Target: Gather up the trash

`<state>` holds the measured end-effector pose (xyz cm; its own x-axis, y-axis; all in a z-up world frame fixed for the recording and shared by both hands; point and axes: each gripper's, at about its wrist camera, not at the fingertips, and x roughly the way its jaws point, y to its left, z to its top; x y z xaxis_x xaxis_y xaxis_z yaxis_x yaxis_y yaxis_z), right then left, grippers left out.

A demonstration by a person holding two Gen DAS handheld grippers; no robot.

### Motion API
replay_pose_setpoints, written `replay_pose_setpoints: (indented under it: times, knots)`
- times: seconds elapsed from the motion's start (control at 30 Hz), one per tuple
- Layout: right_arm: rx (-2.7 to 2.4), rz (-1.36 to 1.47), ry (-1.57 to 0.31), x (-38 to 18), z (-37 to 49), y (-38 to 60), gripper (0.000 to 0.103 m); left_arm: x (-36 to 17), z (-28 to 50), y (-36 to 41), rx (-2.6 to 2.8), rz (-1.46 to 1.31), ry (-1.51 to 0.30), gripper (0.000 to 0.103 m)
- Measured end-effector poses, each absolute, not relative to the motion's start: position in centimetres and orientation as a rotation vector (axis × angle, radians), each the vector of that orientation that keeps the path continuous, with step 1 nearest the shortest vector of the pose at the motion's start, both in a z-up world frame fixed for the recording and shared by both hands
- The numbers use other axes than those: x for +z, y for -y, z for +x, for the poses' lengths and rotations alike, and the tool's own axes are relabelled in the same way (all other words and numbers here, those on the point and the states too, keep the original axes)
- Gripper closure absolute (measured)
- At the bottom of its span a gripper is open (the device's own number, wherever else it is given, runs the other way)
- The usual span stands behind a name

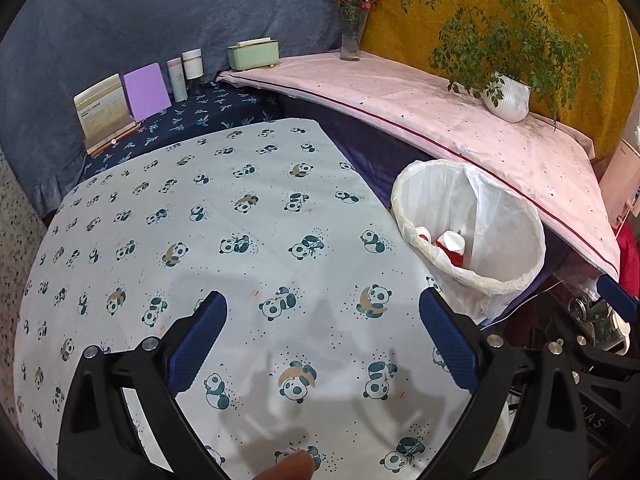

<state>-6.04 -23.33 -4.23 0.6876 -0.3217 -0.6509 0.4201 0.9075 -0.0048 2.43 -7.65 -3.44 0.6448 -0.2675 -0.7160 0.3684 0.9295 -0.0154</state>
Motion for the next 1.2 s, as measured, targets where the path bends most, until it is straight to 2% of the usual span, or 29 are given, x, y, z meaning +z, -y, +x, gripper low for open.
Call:
replay_pose_setpoints:
  times: [1.2]
  knots:
    - [-0.411,0.138,-0.72,-5.5,-6.7,22.6,0.007,-4.9,1.4,7.1,-0.33,0.15,-0.803,0.011]
